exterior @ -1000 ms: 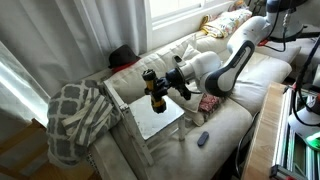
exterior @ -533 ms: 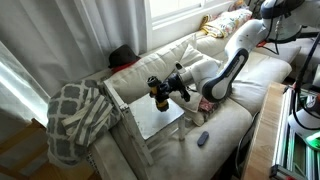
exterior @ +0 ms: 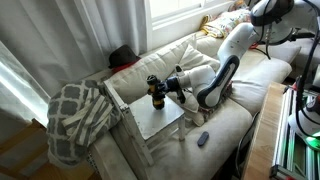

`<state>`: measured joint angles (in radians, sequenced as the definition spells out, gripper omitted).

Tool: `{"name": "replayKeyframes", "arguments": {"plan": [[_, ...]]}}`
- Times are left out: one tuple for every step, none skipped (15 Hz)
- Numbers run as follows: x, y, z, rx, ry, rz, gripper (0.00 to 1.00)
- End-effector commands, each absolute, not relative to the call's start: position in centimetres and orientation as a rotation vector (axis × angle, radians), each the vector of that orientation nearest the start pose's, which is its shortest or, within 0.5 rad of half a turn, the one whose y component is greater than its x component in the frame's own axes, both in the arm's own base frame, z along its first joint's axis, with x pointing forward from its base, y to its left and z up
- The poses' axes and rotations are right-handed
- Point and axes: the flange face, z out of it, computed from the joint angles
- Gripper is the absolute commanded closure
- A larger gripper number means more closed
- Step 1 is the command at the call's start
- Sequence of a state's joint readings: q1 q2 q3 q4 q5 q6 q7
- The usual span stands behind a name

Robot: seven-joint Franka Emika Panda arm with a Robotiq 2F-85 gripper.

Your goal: Place the torch upright on the seat of the white chair.

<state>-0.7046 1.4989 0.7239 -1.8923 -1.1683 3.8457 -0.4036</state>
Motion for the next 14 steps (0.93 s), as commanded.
{"name": "replayKeyframes", "arguments": {"plan": [[54.3, 12.2, 5.8, -1.866, -0.794, -1.567, 0.98], [54.2, 12.2, 5.5, -1.865, -0.788, -1.562, 0.98], [54.3, 12.3, 4.9, -1.858, -0.784, -1.564, 0.98], [54.3, 12.4, 4.6, -1.854, -0.786, -1.561, 0.98], [54.3, 12.4, 4.3, -1.854, -0.788, -1.556, 0.96], [54.2, 12.3, 3.9, -1.853, -0.788, -1.555, 0.87], [54.3, 12.3, 3.9, -1.846, -0.789, -1.559, 0.64], [54.4, 12.2, 3.8, -1.843, -0.790, -1.560, 0.62], [54.4, 12.3, 3.8, -1.839, -0.795, -1.559, 0.61], [54.6, 12.2, 4.1, -1.837, -0.798, -1.554, 0.54], [54.7, 12.1, 4.3, -1.850, -0.799, -1.527, 0.47], [54.9, 12.2, 5.0, -1.860, -0.805, -1.509, 0.39], [55.0, 12.1, 5.9, -1.871, -0.801, -1.478, 0.32], [55.1, 11.9, 6.3, -1.887, -0.792, -1.449, 0.25]]}}
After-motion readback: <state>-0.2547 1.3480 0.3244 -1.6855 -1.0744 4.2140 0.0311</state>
